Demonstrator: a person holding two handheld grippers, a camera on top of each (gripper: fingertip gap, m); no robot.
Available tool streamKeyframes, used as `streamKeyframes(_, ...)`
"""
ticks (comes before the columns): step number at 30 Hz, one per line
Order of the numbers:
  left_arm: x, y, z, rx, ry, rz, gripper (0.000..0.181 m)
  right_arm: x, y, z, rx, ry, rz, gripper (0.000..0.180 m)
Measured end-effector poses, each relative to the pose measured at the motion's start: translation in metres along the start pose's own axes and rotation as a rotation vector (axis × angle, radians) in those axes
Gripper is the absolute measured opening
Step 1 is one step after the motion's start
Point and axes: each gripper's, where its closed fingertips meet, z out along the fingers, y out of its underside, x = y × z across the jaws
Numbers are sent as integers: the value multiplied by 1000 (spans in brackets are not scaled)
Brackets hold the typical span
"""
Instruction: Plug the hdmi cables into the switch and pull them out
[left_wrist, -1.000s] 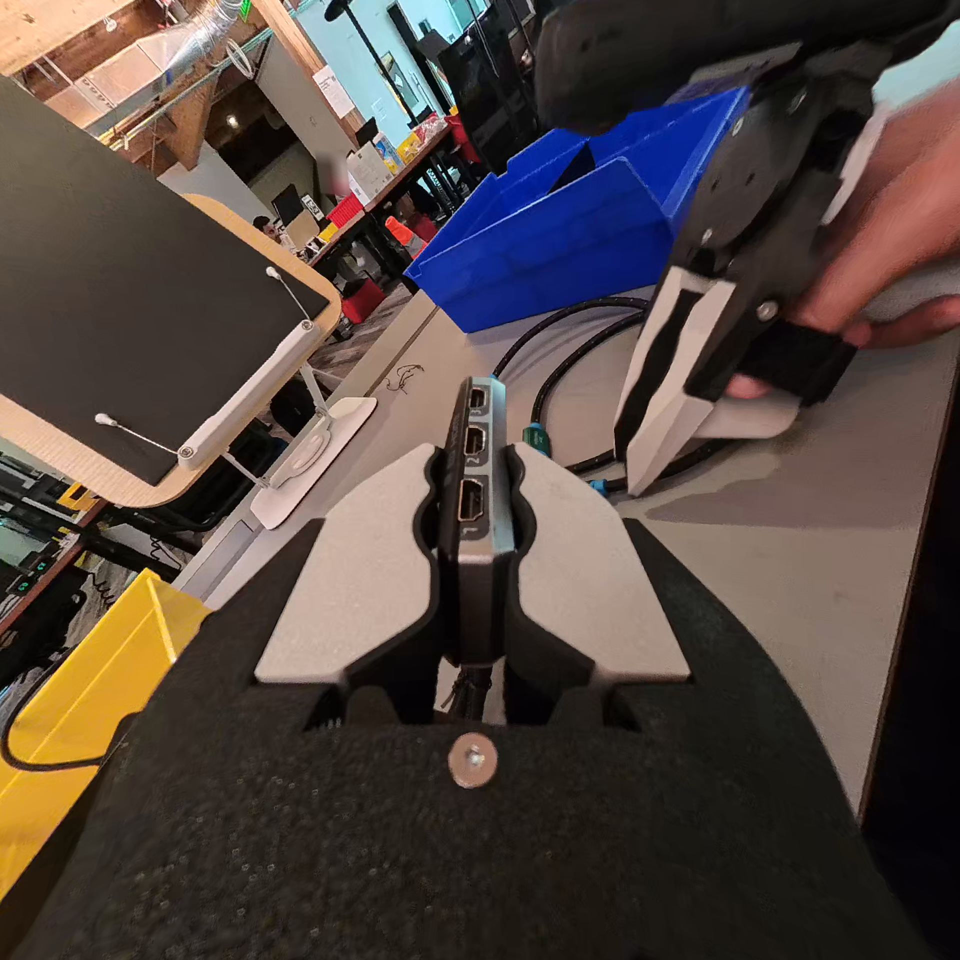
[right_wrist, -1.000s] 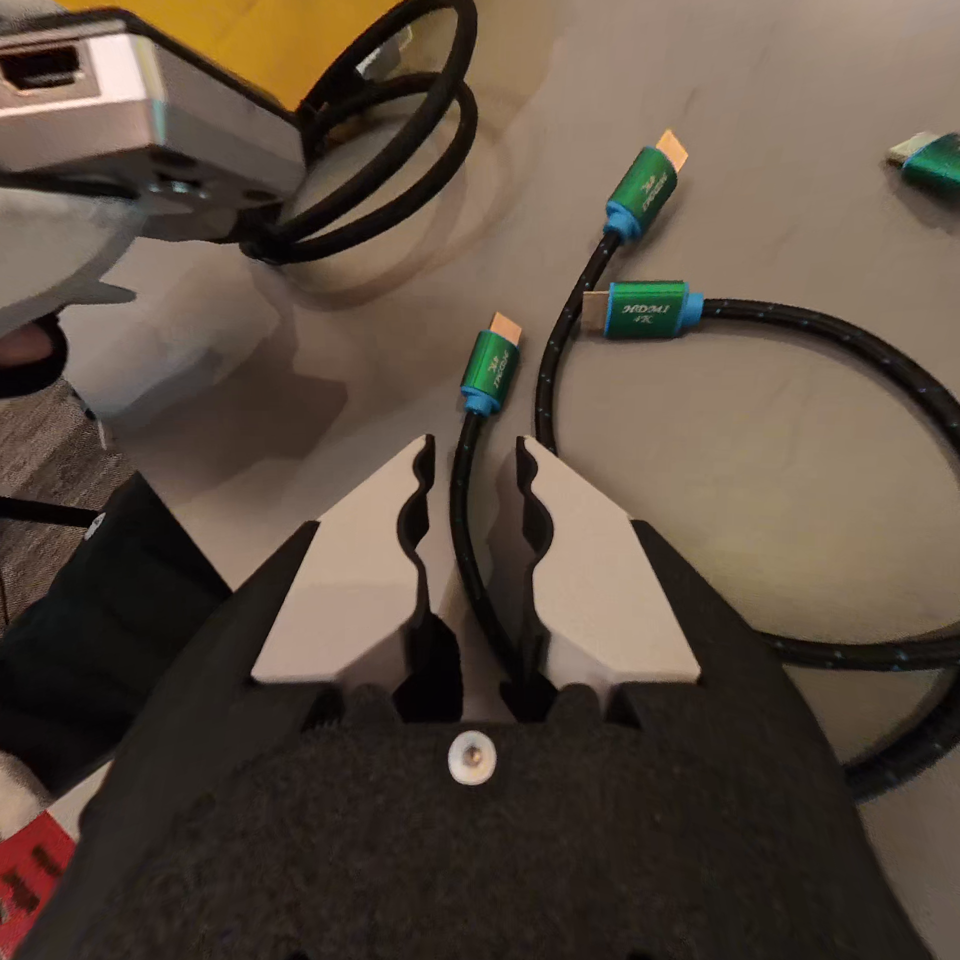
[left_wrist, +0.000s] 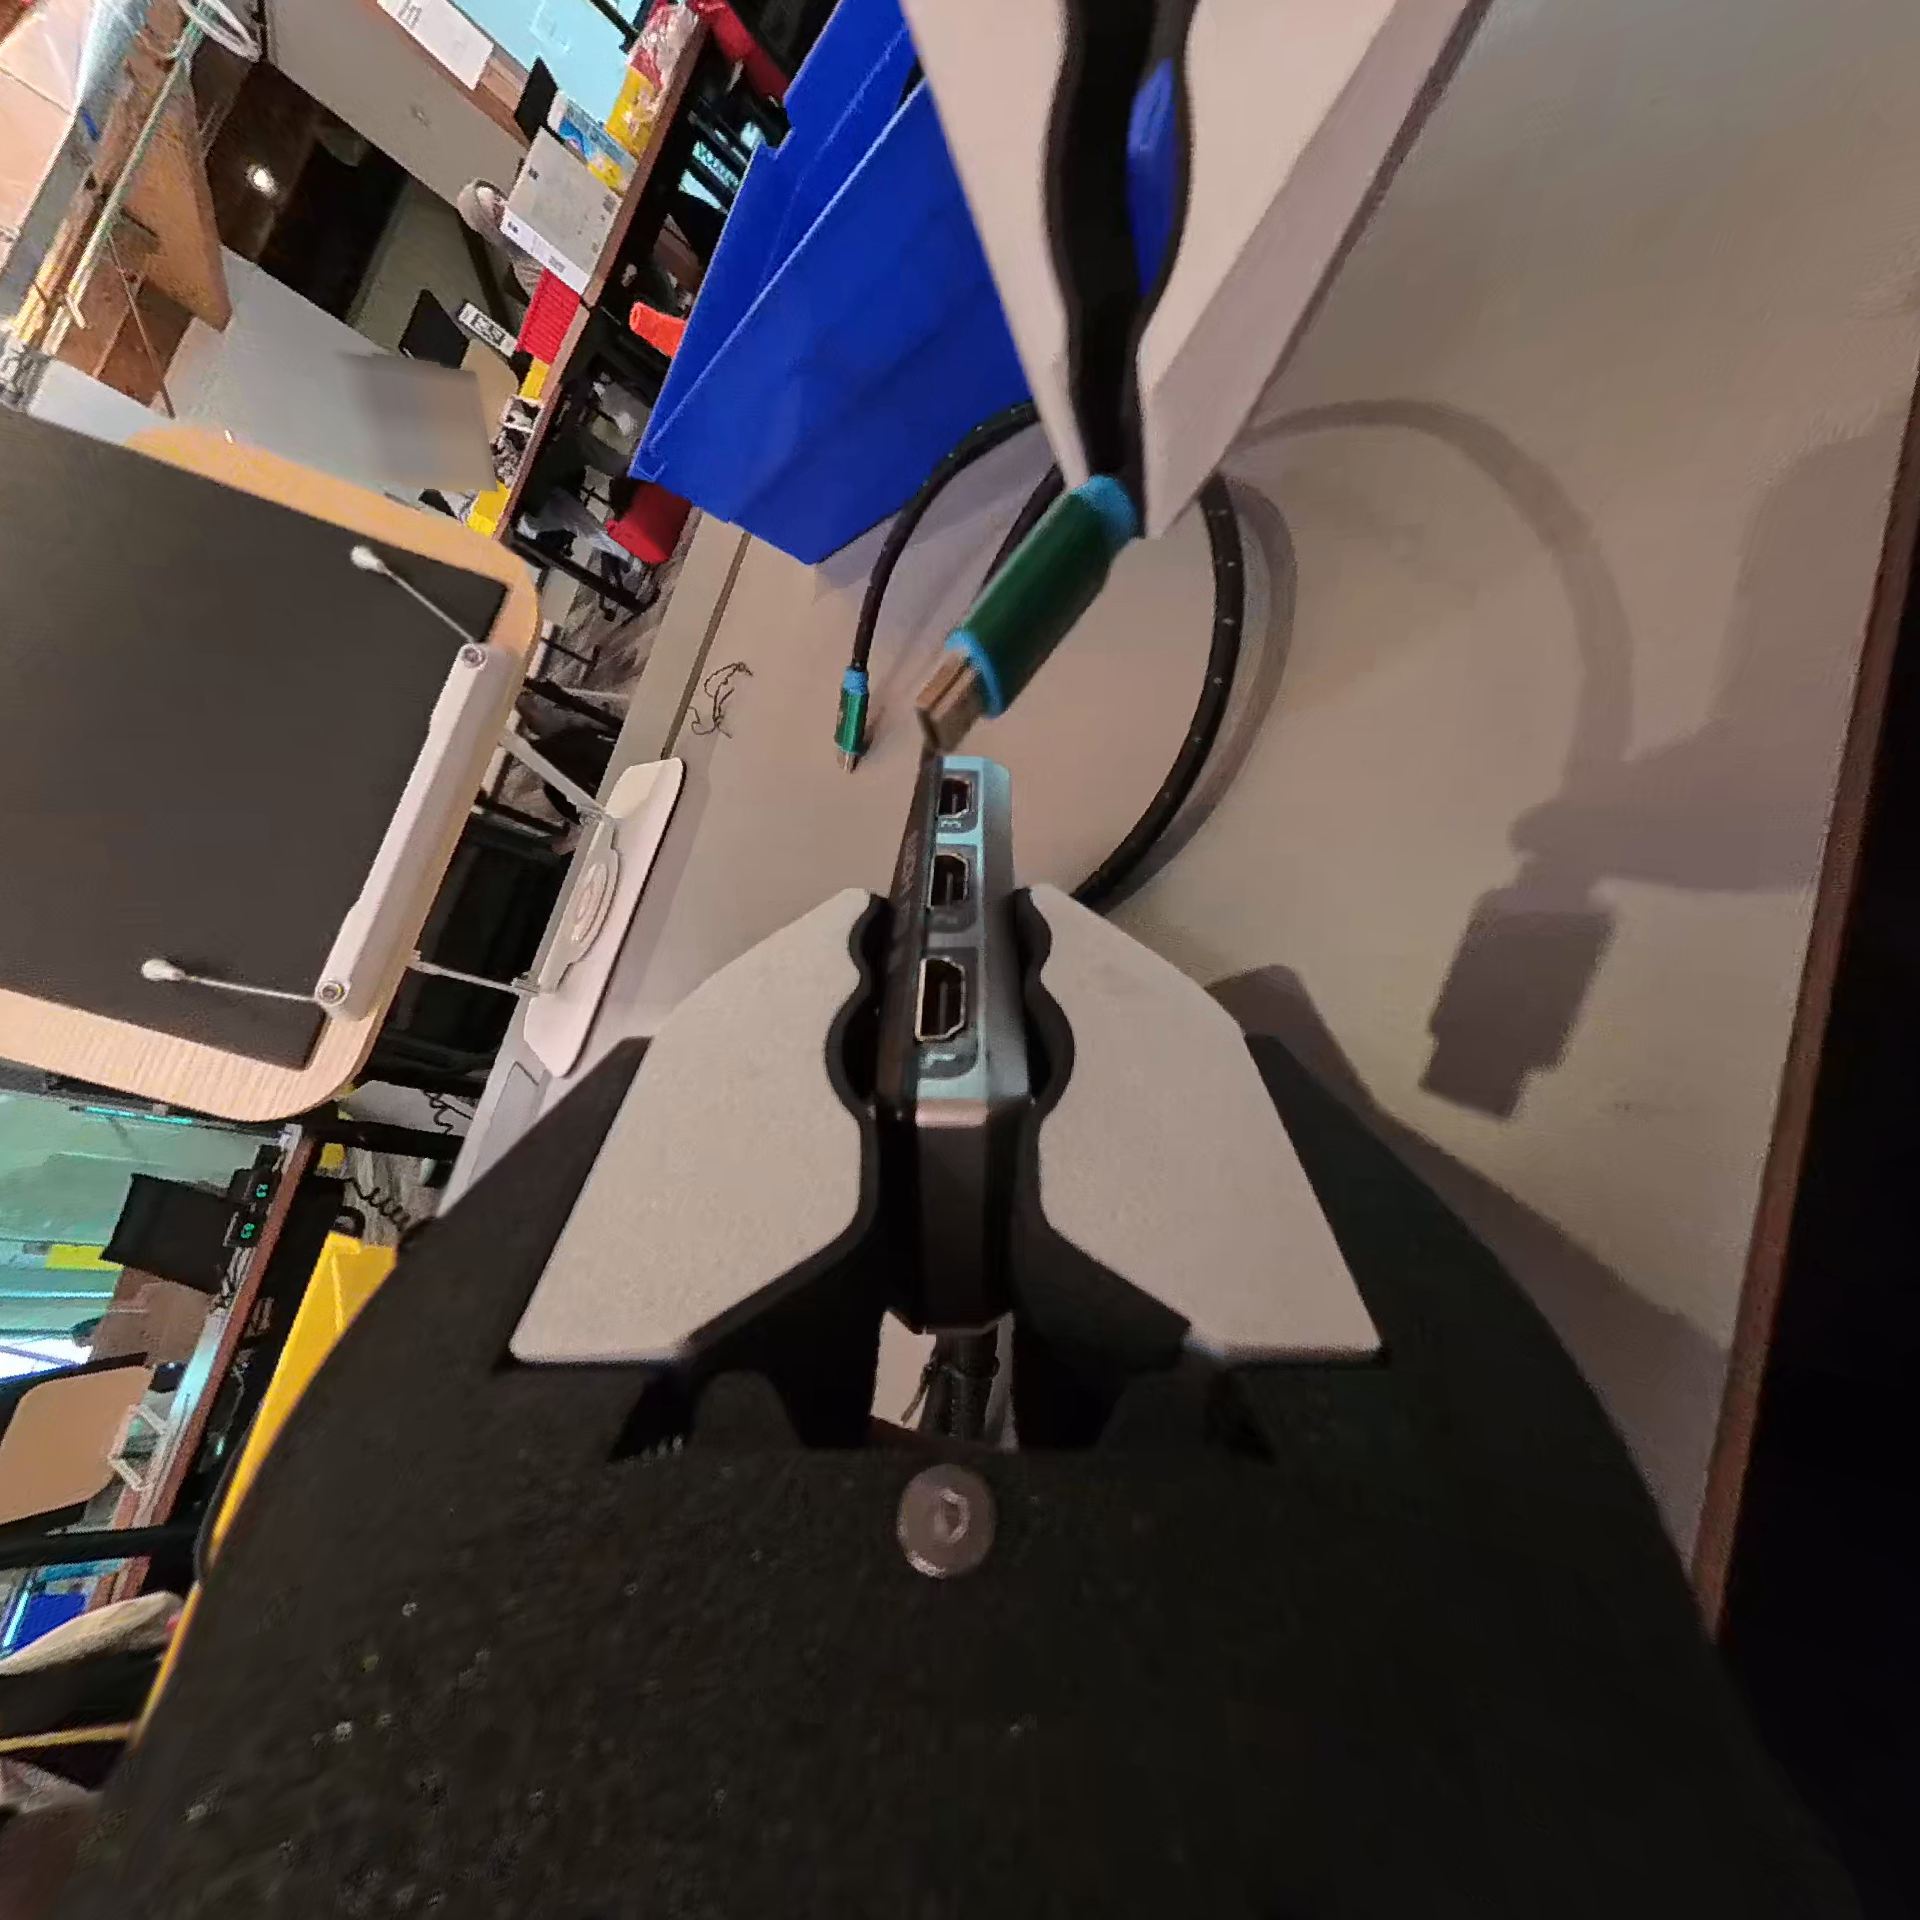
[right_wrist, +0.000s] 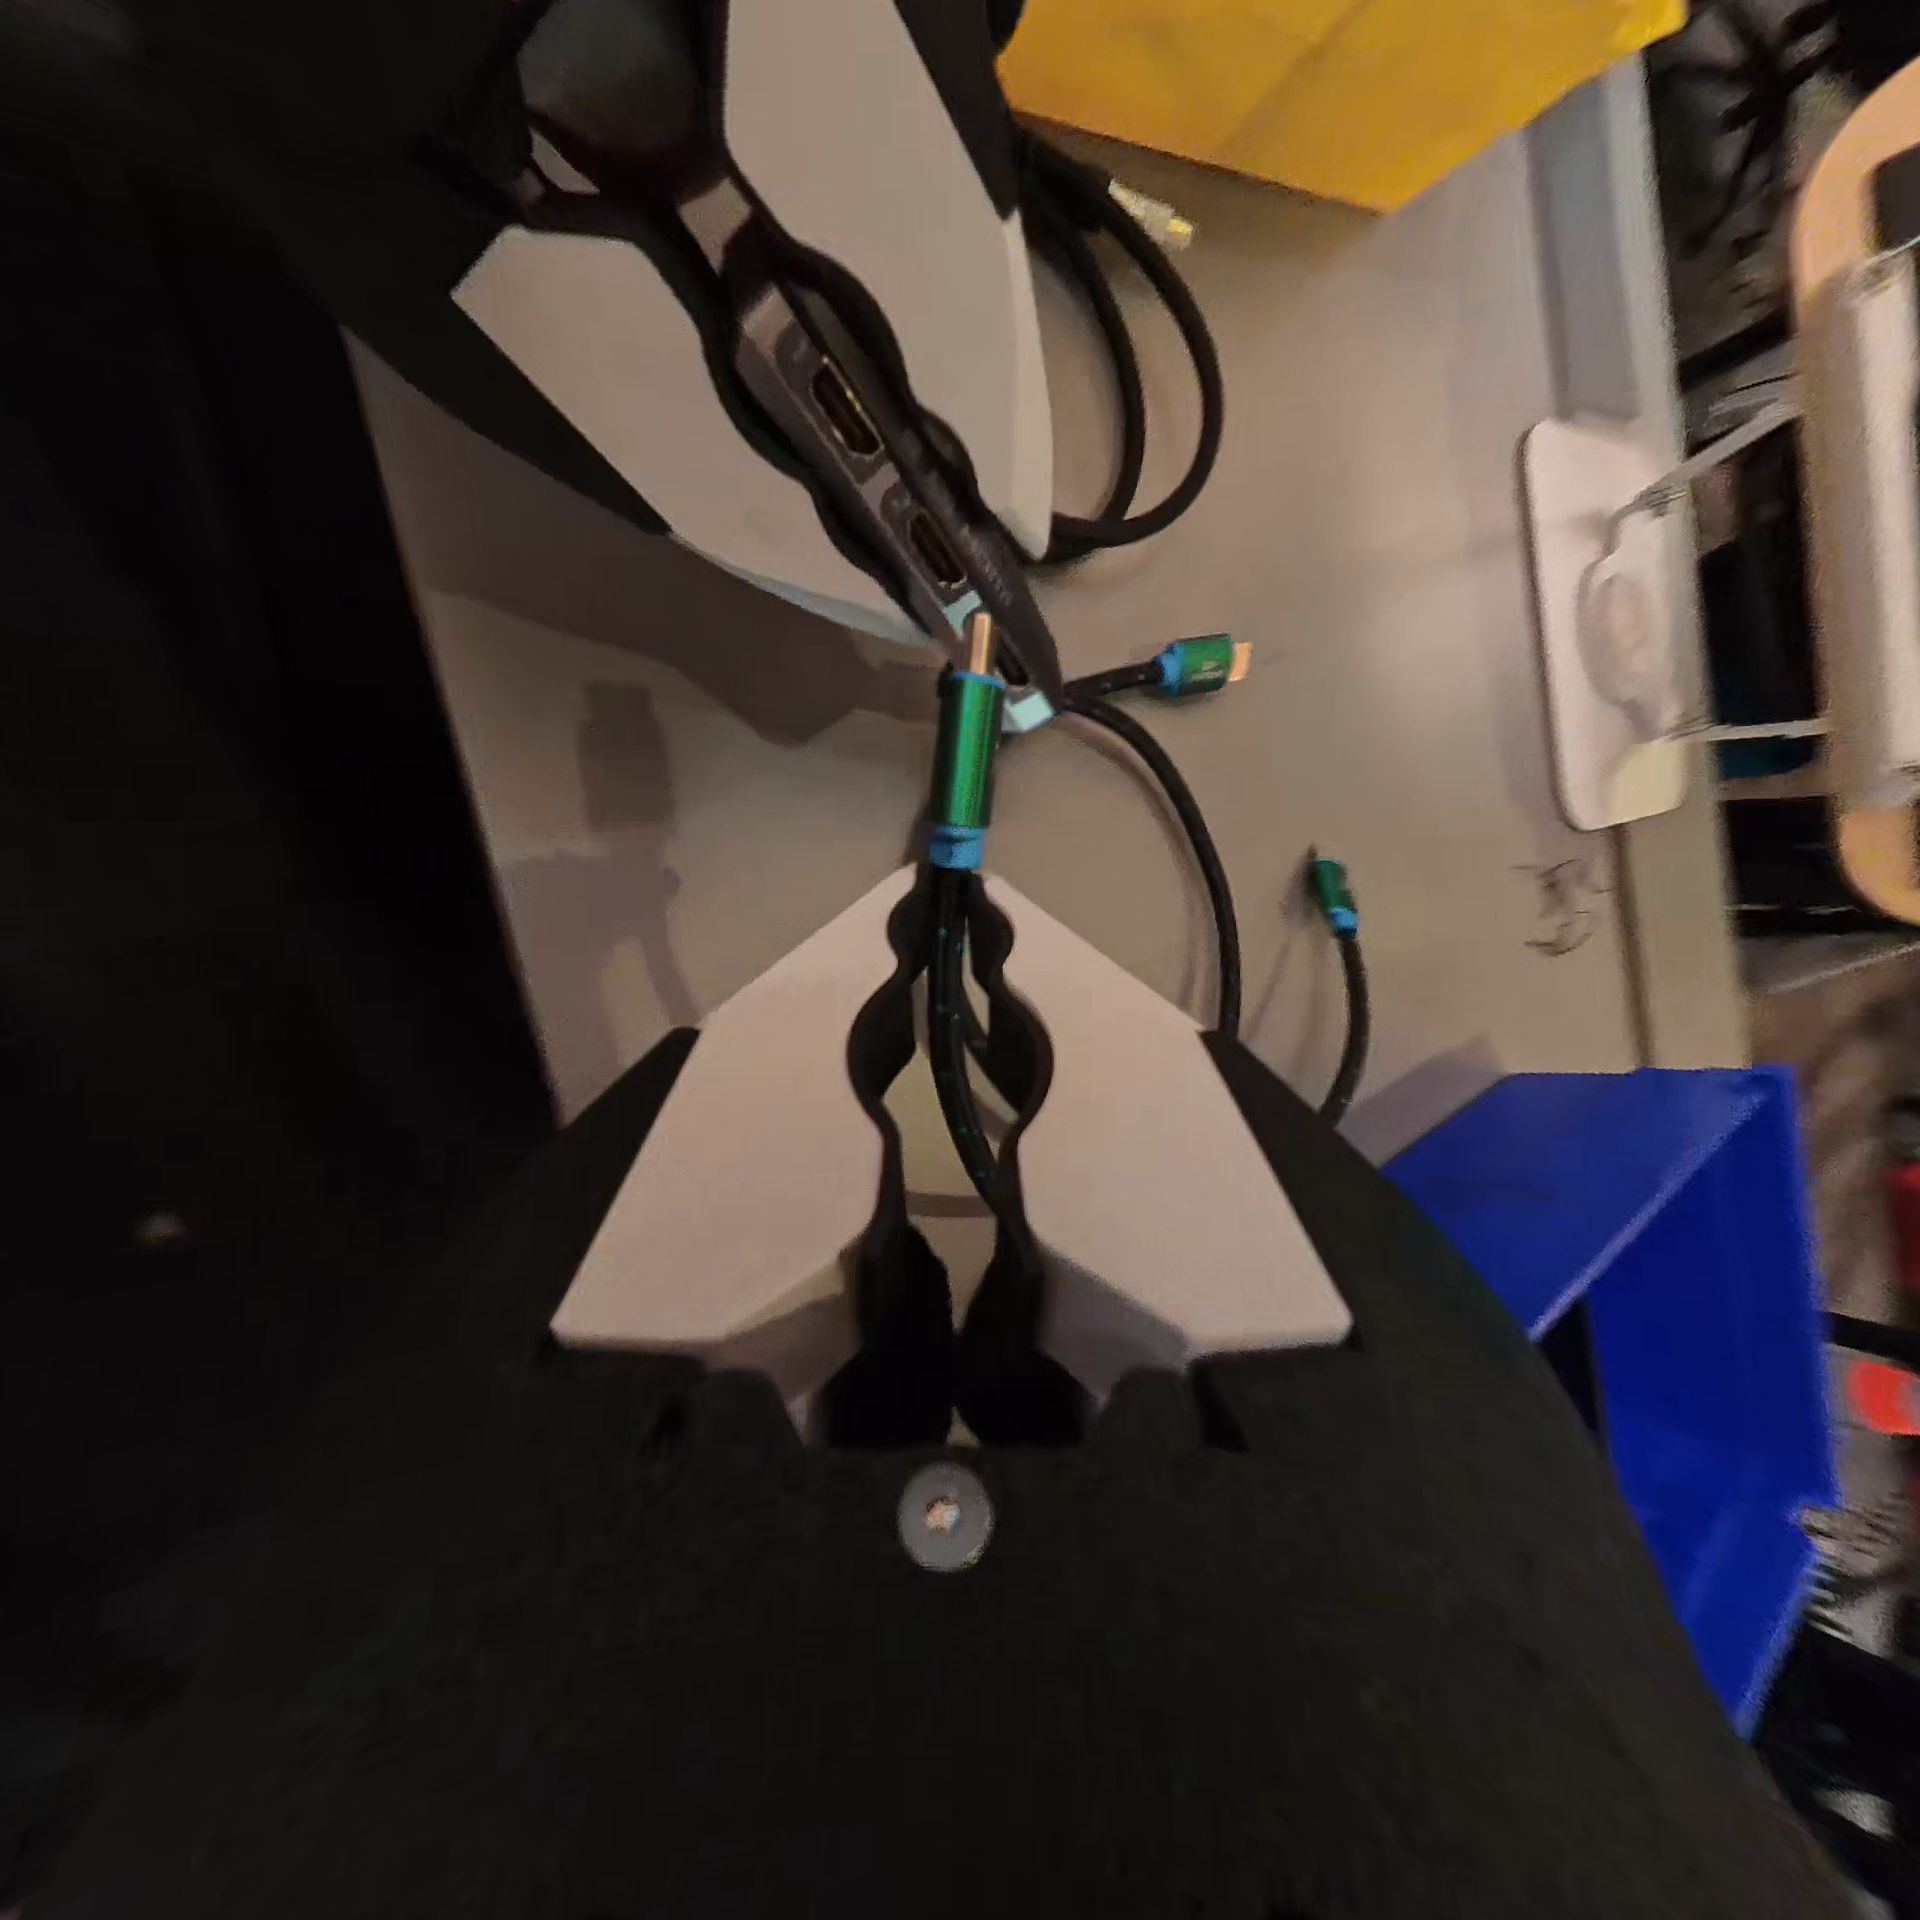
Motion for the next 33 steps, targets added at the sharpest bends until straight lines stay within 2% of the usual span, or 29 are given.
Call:
streamKeyframes(2, 1, 0, -1, -3, -3, 7, 22, -3, 4, 6, -7, 33, -36, 6)
streamKeyframes(5, -3, 4, -4, -7, -7, -26, 22, -14, 19, 24, 3, 3, 24, 6)
streamKeyframes(7, -8, 7, -7, -3, -11, -67, 22, -28, 24, 35, 26, -80, 98, 6)
streamKeyframes(11, -17, 10, -13, 41, -1, -175, 22, -62, 20, 43, 94, -352, 292, 7)
streamKeyframes(12, -19, 10, -15, 53, 2, -197, 22, -68, 16, 41, 130, -421, 332, 13)
streamKeyframes(19, -24, 12, -19, 105, 42, -320, 22, -63, -3, 39, 254, -662, 553, 30)
streamKeyframes(23, -24, 12, -18, 116, 58, -346, 22, -68, 2, 56, 179, -650, 550, 27)
streamKeyframes(30, -19, 12, -16, 114, 84, -347, 23, -90, -12, 52, 177, -693, 497, 18)
streamKeyframes(33, -18, 12, -16, 112, 87, -340, 23, -92, -11, 50, 157, -619, 415, 18)
